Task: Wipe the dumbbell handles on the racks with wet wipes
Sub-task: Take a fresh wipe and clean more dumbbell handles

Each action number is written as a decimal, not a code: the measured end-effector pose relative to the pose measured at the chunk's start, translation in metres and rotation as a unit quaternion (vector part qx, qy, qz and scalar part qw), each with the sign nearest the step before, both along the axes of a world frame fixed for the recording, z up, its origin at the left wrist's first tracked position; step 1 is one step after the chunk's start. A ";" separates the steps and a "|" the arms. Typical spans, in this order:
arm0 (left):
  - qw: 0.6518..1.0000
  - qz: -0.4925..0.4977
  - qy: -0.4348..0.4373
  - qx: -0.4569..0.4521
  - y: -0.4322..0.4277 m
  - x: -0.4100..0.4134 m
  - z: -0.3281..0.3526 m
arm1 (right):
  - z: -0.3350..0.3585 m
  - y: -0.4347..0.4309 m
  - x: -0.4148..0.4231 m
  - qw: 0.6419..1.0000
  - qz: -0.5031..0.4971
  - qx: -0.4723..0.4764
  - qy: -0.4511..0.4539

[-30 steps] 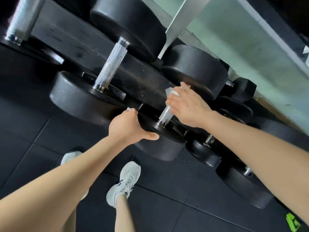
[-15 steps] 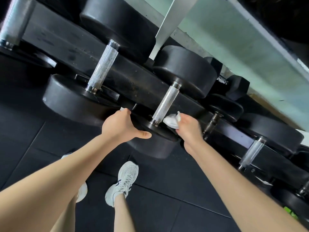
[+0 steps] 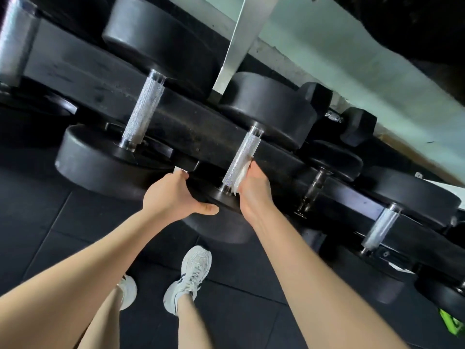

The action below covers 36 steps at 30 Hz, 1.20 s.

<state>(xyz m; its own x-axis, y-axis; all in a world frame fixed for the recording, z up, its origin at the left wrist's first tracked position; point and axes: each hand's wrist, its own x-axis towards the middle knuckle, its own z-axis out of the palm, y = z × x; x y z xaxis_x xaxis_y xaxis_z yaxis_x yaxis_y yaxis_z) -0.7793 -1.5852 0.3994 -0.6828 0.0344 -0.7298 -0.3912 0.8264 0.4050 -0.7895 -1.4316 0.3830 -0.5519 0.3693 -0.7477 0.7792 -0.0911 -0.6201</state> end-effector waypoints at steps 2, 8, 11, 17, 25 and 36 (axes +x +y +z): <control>1.000 -0.005 -0.001 -0.002 0.000 -0.001 0.000 | 0.003 0.006 -0.016 0.998 -0.064 -0.010 -0.002; 1.000 -0.012 -0.008 -0.004 -0.001 -0.003 -0.002 | 0.003 0.009 -0.037 0.999 -0.042 -0.019 0.025; 1.000 -0.011 -0.011 -0.008 0.000 -0.004 -0.001 | 0.000 0.012 -0.011 0.998 -0.002 -0.058 -0.033; 1.000 -0.015 -0.024 -0.005 0.001 -0.004 0.004 | 0.049 0.026 0.016 0.971 -0.032 -0.233 0.038; 0.997 -0.018 0.050 0.047 -0.007 0.006 0.034 | 0.102 0.001 0.023 0.954 -0.049 -0.280 0.097; 0.972 -0.051 0.229 0.031 -0.169 -0.039 0.069 | 0.101 -0.115 0.006 0.958 -0.072 -0.245 0.129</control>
